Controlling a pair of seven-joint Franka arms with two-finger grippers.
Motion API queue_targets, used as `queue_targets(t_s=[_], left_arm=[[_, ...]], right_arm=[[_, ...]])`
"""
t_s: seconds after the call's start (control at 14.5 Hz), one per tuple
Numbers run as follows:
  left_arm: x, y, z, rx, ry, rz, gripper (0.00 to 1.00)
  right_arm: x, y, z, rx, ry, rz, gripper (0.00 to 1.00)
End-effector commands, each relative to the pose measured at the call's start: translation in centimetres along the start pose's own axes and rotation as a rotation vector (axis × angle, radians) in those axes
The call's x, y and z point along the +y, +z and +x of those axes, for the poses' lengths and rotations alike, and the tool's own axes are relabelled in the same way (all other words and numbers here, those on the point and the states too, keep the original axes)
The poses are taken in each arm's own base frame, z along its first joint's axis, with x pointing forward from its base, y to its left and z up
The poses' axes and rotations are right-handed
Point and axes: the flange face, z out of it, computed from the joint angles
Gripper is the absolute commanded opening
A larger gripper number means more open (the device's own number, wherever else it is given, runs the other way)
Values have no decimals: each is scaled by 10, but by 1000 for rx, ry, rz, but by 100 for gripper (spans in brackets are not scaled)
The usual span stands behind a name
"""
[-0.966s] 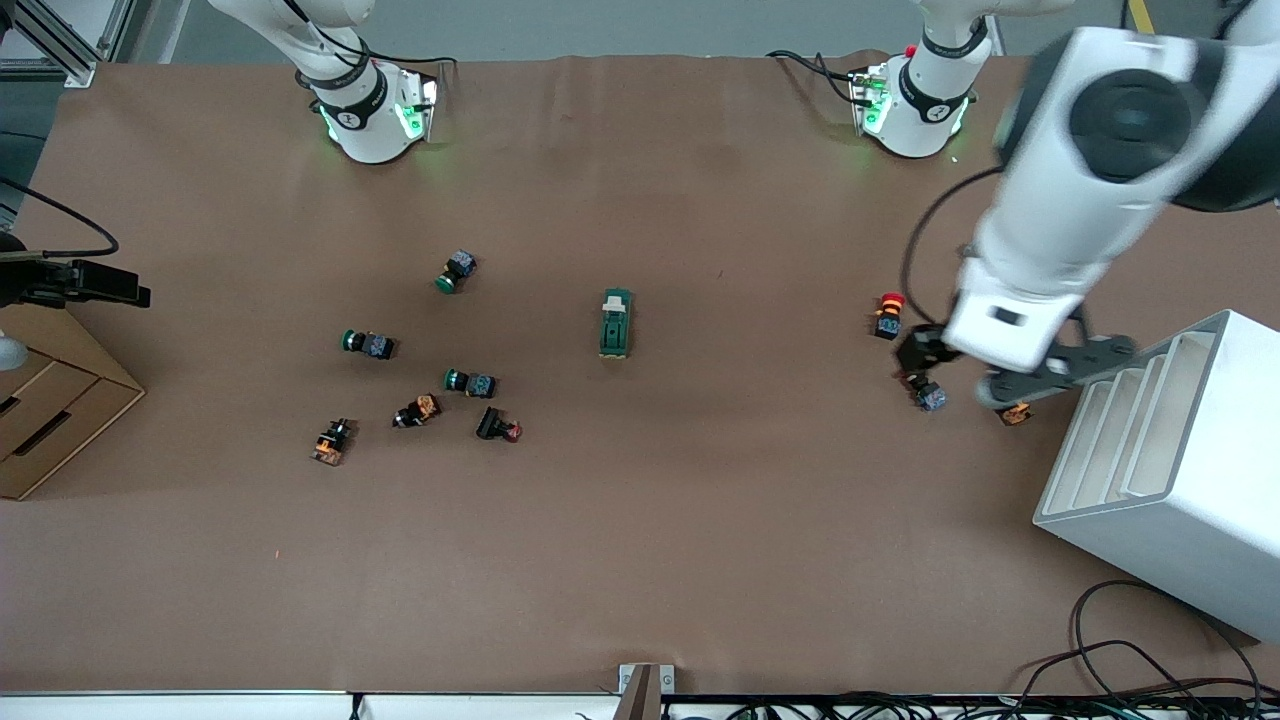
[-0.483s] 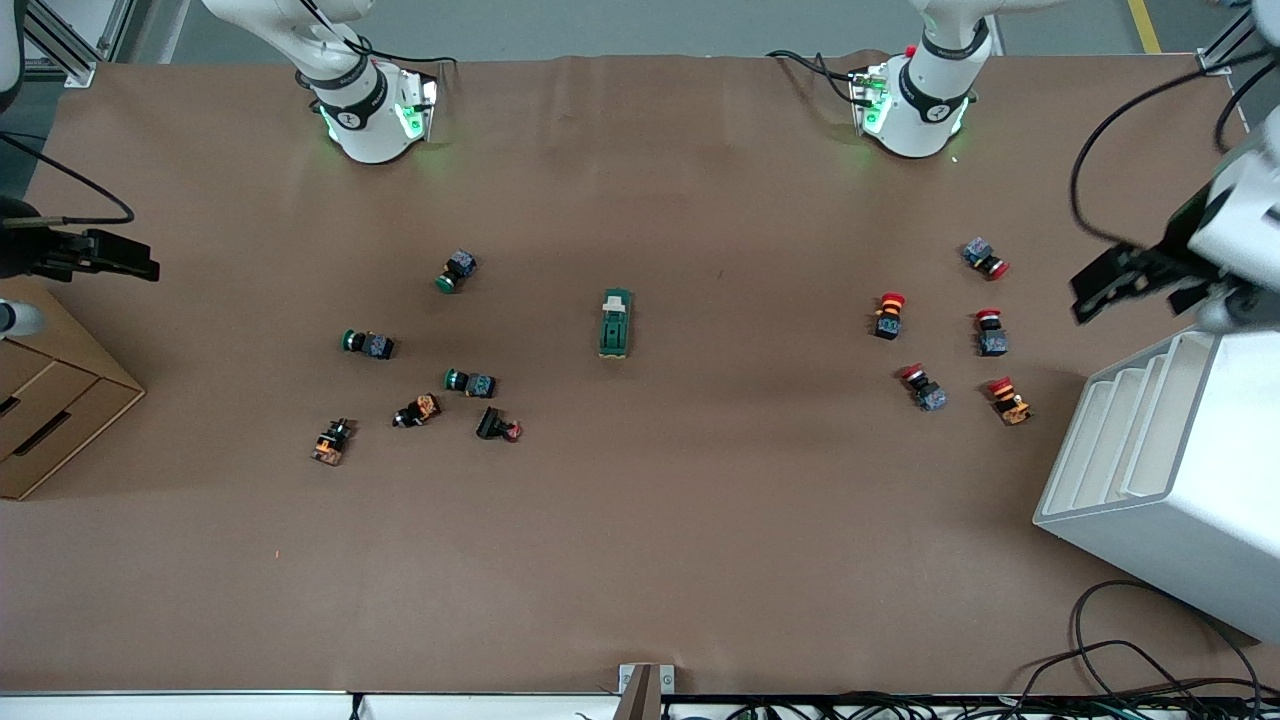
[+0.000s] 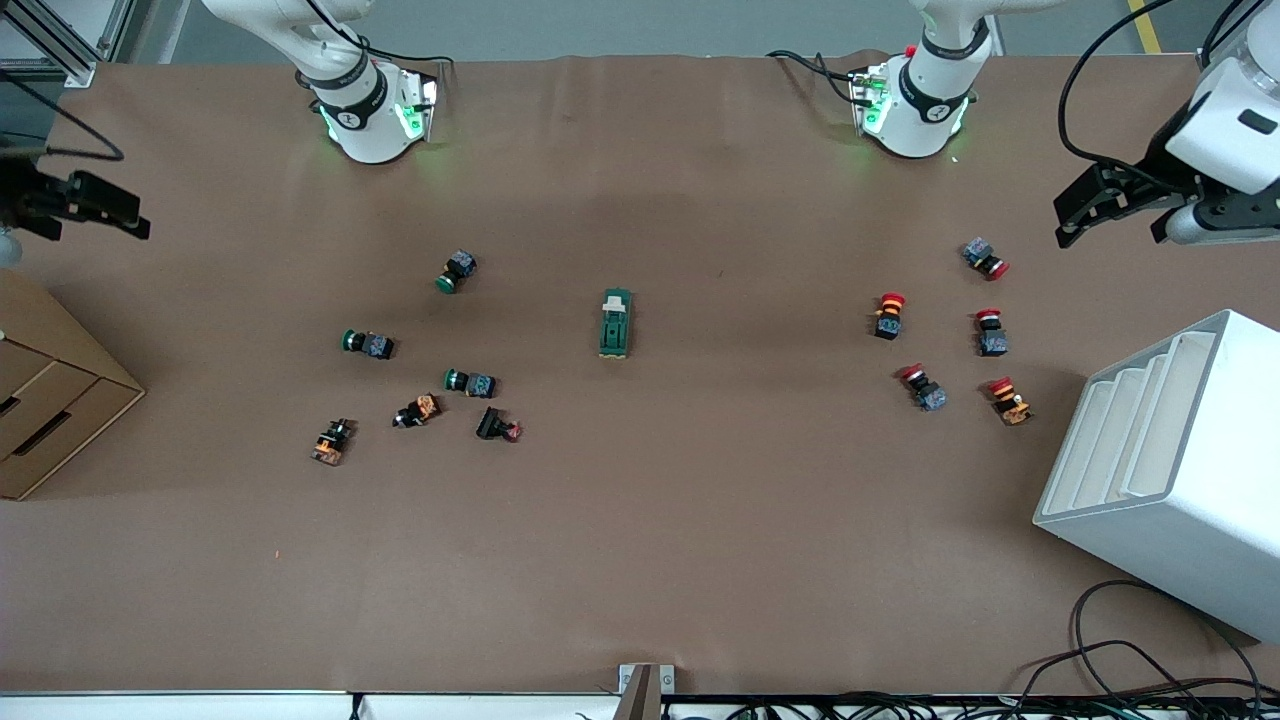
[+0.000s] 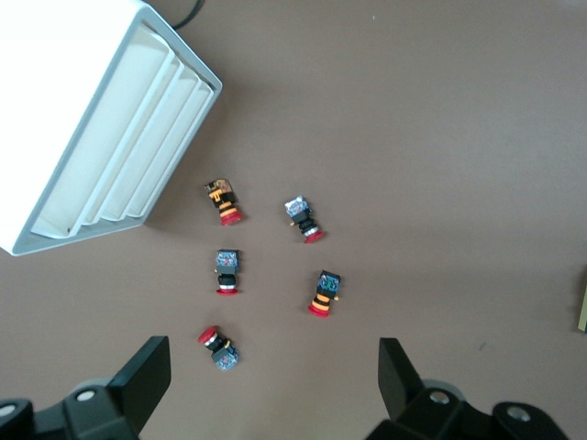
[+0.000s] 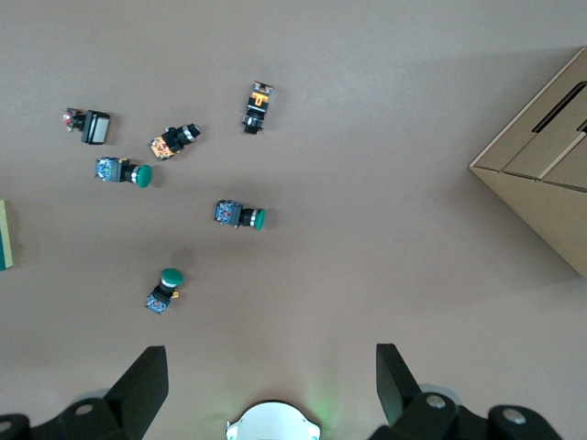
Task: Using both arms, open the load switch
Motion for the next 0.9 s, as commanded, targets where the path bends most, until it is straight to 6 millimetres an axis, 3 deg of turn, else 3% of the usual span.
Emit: queue_targets(t_s=[0.0, 0.41, 0.62, 0.83], left_arm=[[9, -3, -17, 3, 33, -14, 100], [-2, 5, -13, -21, 74, -15, 100], [-19, 4, -9, -18, 85, -35, 100], [-20, -1, -10, -11, 74, -40, 100]], right_arm=[[-7, -9, -25, 35, -6, -10, 100], [-11, -18, -33, 51, -13, -11, 100], [-10, -19, -32, 60, -13, -11, 100], [-8, -23, -31, 65, -6, -8, 100]])
